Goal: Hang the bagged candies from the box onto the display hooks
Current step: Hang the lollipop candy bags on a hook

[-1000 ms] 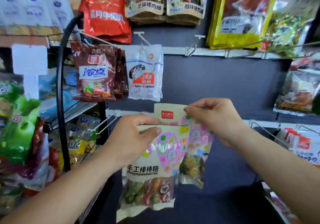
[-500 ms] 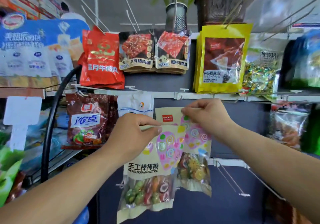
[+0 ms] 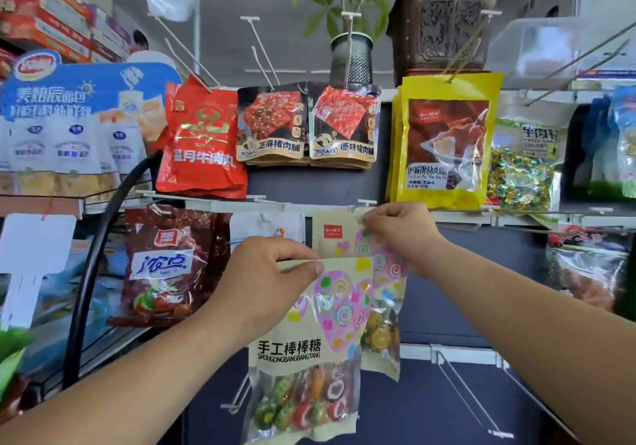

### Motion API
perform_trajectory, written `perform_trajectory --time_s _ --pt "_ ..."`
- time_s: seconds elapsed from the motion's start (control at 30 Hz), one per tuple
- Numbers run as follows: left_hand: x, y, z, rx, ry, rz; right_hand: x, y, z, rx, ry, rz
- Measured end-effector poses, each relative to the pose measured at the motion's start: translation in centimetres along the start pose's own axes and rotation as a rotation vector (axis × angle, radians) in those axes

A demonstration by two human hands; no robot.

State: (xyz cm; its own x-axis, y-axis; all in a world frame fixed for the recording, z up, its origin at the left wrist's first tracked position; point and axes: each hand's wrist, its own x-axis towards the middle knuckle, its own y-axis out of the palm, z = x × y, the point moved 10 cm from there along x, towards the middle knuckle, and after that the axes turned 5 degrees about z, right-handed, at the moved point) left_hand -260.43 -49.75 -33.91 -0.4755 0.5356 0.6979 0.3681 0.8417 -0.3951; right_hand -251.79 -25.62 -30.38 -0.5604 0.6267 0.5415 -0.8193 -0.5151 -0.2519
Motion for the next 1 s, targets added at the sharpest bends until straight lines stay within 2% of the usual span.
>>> perform_trajectory --time_s 0.17,0.23,0.43,0.57,0.8,1.0 --pt "1.9 0.6 -0.6 -0.02 0.009 -0.005 1.9 -0.6 -1.8 -0.163 0.072 -0.032" --pt "2.9 1.0 -1.1 -0.034 0.005 0.0 2.1 -1.3 -1.0 -0.283 0.03 -0.055" --pt "7.0 3.3 -1.4 -0.131 -0.047 -0.021 -0.8 -4.5 3.4 -0.212 -0.224 -0.101" --pt "9.3 5.2 -0.5 -0.213 -0.092 -0.045 -1.6 -4.2 2.8 -0.169 -0.208 0.032" --pt "10.9 6.2 0.3 -0.244 -0.116 -0.045 0.9 -3.9 1.7 -0.238 -0.13 -0.005" --pt "11.1 7.7 0.9 -0.211 -0.067 0.101 1.8 -3.6 0.3 -0.293 -0.183 -0.052"
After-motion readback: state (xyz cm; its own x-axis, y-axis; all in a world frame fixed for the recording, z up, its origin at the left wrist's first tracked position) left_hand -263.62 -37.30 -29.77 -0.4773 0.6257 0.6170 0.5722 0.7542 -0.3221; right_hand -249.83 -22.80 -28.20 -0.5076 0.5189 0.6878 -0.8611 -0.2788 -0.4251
